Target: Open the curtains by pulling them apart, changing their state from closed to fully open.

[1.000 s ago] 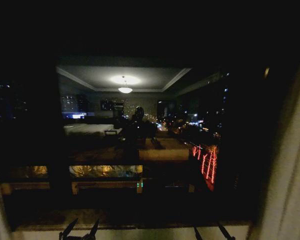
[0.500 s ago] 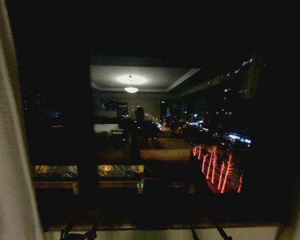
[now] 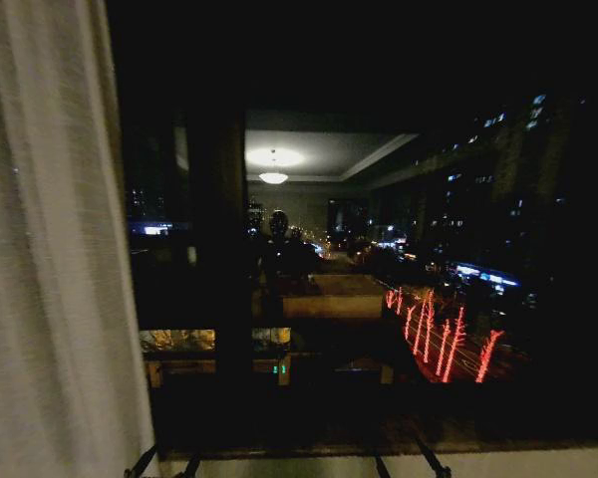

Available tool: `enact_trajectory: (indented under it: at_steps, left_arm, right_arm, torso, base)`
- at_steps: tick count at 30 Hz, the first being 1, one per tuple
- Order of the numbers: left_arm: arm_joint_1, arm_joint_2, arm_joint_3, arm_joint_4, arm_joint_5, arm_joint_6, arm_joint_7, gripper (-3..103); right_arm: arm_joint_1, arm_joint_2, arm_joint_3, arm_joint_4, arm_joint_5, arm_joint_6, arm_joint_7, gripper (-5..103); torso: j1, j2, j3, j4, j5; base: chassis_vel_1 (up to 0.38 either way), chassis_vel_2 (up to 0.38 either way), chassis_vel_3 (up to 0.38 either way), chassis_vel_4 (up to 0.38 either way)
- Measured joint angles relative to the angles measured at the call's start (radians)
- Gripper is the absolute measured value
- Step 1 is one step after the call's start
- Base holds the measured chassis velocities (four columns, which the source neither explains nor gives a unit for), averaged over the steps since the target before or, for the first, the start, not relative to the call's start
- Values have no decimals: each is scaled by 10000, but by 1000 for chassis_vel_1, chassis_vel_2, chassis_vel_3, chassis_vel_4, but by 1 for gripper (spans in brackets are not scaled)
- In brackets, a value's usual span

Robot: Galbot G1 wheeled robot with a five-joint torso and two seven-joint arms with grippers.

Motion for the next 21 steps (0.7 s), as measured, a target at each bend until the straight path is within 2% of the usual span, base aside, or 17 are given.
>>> enact_trajectory:
  at_steps: [5, 9, 15, 21]
  left_arm:
    - [9, -11, -20, -23, 62, -5, 17, 100]
    - [74, -2, -46, -59, 82, -28, 41, 100]
    - [83, -19, -6, -52, 92, -58, 75, 100]
    - [88, 32, -64, -30, 93, -67, 76, 100]
  right_arm:
    - [77, 1, -98, -3, -124, -59, 1, 100]
    - [139, 3, -123, -126, -270, -30, -97, 100]
    - [150, -2, -144, -180, -337, 24, -102, 100]
    - [119, -1, -216, -135, -579, 62, -221, 100]
  torso:
    - [2, 1, 0, -1, -7]
    - [0, 1, -1, 3, -9]
    - [-2, 1, 0, -1, 10]
    - [-3, 3, -1, 0, -3]
  base:
    - [314, 312, -319, -298]
    - [158, 161, -139, -181]
    - [-31, -15, 10, -16]
    - [-77, 10, 73, -7]
